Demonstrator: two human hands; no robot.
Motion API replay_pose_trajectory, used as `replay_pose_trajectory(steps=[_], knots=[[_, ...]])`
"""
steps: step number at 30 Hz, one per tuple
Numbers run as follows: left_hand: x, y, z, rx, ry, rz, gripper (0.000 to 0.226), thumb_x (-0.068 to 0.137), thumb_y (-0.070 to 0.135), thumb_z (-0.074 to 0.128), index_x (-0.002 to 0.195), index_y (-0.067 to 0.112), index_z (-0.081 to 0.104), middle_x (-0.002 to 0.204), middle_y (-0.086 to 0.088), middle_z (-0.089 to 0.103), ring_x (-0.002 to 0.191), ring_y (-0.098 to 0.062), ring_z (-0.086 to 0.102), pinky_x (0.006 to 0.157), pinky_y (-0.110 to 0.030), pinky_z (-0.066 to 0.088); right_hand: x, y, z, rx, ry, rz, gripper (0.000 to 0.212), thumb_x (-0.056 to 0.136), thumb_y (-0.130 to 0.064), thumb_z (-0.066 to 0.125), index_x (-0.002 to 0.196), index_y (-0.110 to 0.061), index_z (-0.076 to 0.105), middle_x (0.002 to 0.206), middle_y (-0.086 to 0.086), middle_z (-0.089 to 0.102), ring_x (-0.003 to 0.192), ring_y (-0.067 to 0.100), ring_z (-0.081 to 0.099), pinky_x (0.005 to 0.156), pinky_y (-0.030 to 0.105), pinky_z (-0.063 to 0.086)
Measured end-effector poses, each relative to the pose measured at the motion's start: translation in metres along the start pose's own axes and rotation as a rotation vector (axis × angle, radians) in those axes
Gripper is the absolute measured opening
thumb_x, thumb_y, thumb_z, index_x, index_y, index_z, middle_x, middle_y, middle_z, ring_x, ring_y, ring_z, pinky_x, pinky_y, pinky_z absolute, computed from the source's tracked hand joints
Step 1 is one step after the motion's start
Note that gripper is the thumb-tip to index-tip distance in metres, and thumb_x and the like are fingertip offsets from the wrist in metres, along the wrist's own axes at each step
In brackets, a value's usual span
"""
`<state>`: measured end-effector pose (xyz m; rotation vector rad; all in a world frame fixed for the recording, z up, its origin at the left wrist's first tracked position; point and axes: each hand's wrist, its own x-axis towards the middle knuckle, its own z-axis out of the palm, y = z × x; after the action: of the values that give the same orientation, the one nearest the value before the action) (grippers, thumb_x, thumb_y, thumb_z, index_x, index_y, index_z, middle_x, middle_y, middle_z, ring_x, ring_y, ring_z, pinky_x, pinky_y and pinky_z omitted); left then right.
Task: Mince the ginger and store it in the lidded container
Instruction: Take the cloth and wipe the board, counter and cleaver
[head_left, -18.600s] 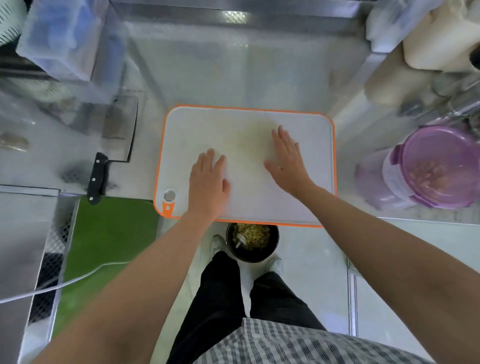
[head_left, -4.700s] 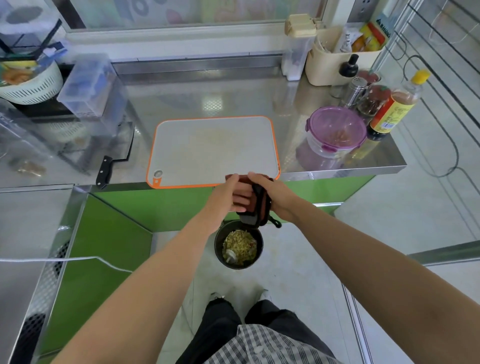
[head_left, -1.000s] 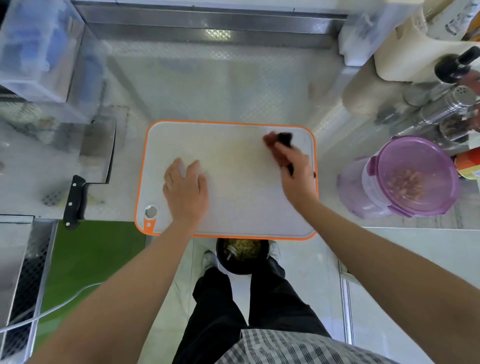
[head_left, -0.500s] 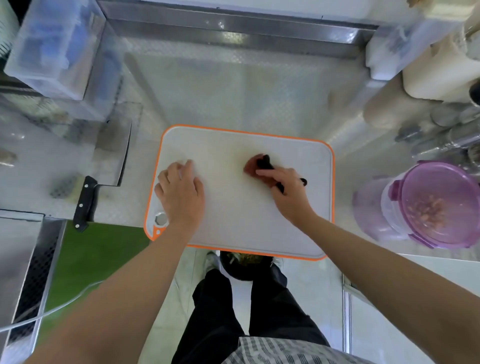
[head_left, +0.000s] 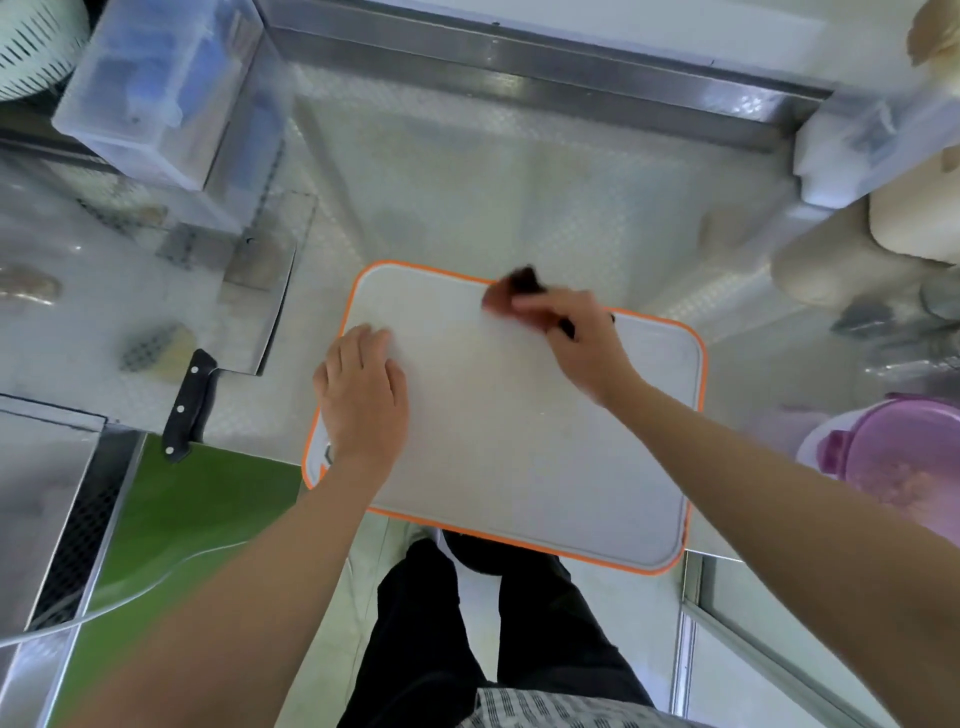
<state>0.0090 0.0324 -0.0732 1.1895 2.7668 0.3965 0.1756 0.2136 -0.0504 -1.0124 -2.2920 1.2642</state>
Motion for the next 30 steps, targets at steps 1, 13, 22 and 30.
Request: replay_pose_trajectory(steps=[1, 13, 22, 30], knots=[[0.001, -0.001, 0.000, -0.005, 0.008, -0.010, 0.036, 0.090, 0.019, 0.038, 0.120, 0.015, 0.056, 0.135, -0.011, 0.048, 0.120, -0.033, 0.044, 0.094, -0.045, 0.037, 0.013, 0.000, 0.004, -0.010, 0.028, 0.018, 0.055, 0.067, 0.008, 0.040, 0.109, -0.011, 0.070, 0.114, 0.004, 0.067, 0.102, 0.012, 0.060, 0.097, 0.032, 0.044], [0.006, -0.009, -0.011, -0.176, 0.026, -0.059, 0.035, 0.094, 0.006, 0.037, 0.125, 0.005, 0.053, 0.133, -0.013, 0.054, 0.112, -0.034, 0.050, 0.097, -0.041, 0.040, 0.049, -0.026, 0.042, -0.014, -0.013, -0.067, 0.048, 0.070, 0.017, 0.042, 0.107, -0.001, 0.069, 0.117, 0.014, 0.065, 0.103, 0.016, 0.059, 0.098, 0.006, 0.028], [0.008, -0.009, -0.018, -0.183, 0.022, -0.087, 0.038, 0.094, 0.004, 0.038, 0.129, 0.004, 0.051, 0.114, -0.014, 0.064, 0.102, -0.034, 0.056, 0.087, -0.041, 0.043, 0.053, -0.029, 0.046, -0.003, -0.063, -0.042, 0.050, 0.070, 0.005, 0.041, 0.102, -0.016, 0.073, 0.109, 0.001, 0.069, 0.099, 0.012, 0.061, 0.098, 0.027, 0.044], [0.008, -0.014, -0.026, -0.211, 0.016, -0.098, 0.038, 0.096, 0.006, 0.034, 0.131, 0.009, 0.048, 0.113, -0.010, 0.062, 0.098, -0.031, 0.057, 0.083, -0.038, 0.041, 0.050, -0.033, 0.045, -0.036, -0.171, -0.070, 0.050, 0.065, 0.008, 0.040, 0.096, -0.011, 0.074, 0.095, 0.002, 0.071, 0.084, 0.004, 0.060, 0.078, 0.011, 0.040]])
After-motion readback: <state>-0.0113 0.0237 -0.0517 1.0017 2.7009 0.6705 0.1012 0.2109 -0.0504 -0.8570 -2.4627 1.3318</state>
